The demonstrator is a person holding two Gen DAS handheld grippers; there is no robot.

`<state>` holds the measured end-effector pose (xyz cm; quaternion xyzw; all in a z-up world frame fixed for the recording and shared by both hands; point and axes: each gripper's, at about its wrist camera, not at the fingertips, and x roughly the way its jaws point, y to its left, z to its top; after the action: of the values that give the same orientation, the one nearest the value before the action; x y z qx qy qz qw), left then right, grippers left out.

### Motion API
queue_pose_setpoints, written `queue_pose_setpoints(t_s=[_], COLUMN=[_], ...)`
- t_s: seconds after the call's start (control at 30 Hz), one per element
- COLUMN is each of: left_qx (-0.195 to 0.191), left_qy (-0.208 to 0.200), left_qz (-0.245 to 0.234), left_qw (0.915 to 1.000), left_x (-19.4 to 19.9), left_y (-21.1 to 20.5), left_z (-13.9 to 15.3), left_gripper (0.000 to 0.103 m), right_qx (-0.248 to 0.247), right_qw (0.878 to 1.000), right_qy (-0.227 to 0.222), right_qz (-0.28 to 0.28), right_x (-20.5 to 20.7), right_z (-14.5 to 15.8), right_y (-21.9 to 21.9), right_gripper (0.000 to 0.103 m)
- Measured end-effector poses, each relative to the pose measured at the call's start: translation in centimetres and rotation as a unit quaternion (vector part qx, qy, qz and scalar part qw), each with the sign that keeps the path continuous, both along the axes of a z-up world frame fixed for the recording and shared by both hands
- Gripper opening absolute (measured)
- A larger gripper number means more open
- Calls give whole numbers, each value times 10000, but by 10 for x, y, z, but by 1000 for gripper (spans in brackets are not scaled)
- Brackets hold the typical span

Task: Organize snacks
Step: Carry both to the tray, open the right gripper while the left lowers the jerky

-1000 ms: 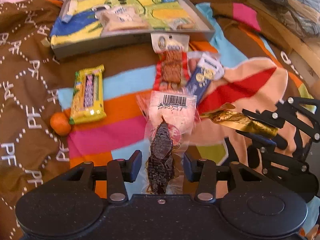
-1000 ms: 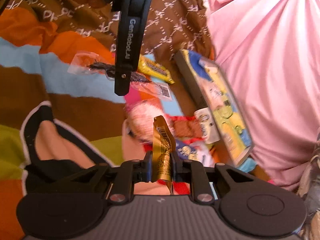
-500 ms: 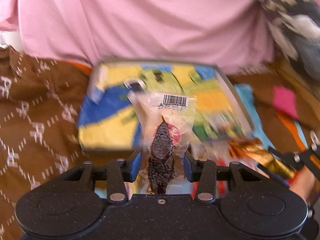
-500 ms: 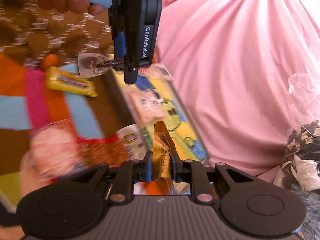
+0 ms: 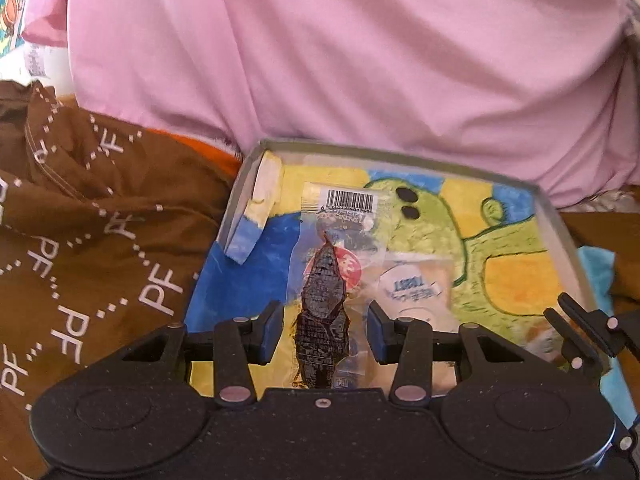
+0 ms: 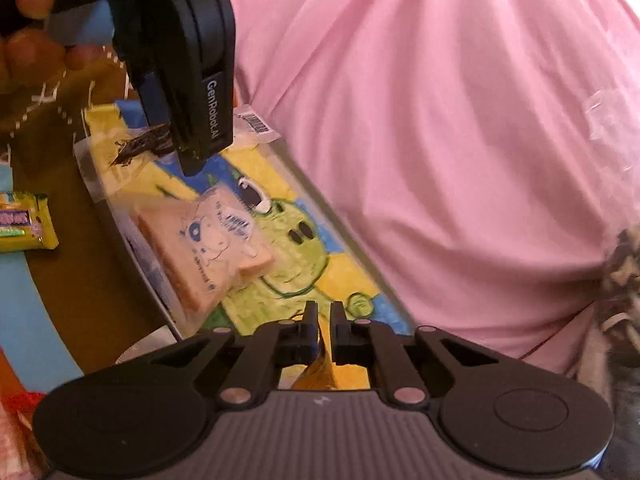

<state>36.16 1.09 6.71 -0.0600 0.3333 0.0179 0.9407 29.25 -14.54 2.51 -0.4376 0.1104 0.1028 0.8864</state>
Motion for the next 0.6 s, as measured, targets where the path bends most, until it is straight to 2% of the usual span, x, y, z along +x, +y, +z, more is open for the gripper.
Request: queue_pose_setpoints(t_s=[0.13, 0.27, 0.33, 0.4, 0.43, 0.5, 0.53, 0.6], left_qx=[9, -42, -30, -20, -37, -85, -114, -141], left_qy=[87, 156, 188, 213, 229, 258, 270, 244], left_qz=[21, 38, 30, 27, 25, 37, 39, 10], left_qw=[10000, 9999, 9998, 9998, 9997, 9996, 9996, 9996], left_x=[7, 11, 12, 13, 12, 10, 8, 3], left_y=[1, 2, 2, 1, 1, 1, 2, 2], left_z=[-10, -15, -16, -16, -16, -16, -16, -14], left_gripper=[46, 47, 47, 47, 47, 48, 48, 54], right_qx=[151, 432, 611, 858, 979, 1170, 1279, 1504], right_qw=[9995, 9984, 9972, 9951, 9939, 9918, 9904, 9872], right_qy=[261, 337, 386, 445, 460, 472, 475, 474], right_qz=[-86, -151, -168, -203, -217, -215, -215, -228], right_x=[8, 14, 16, 17, 15, 11, 8, 1], right_z=[-9, -8, -4, 0, 2, 6, 8, 12], right_y=[0, -4, -7, -11, -13, -17, -19, -24], right_gripper=[9, 19, 32, 50, 54, 70, 73, 84])
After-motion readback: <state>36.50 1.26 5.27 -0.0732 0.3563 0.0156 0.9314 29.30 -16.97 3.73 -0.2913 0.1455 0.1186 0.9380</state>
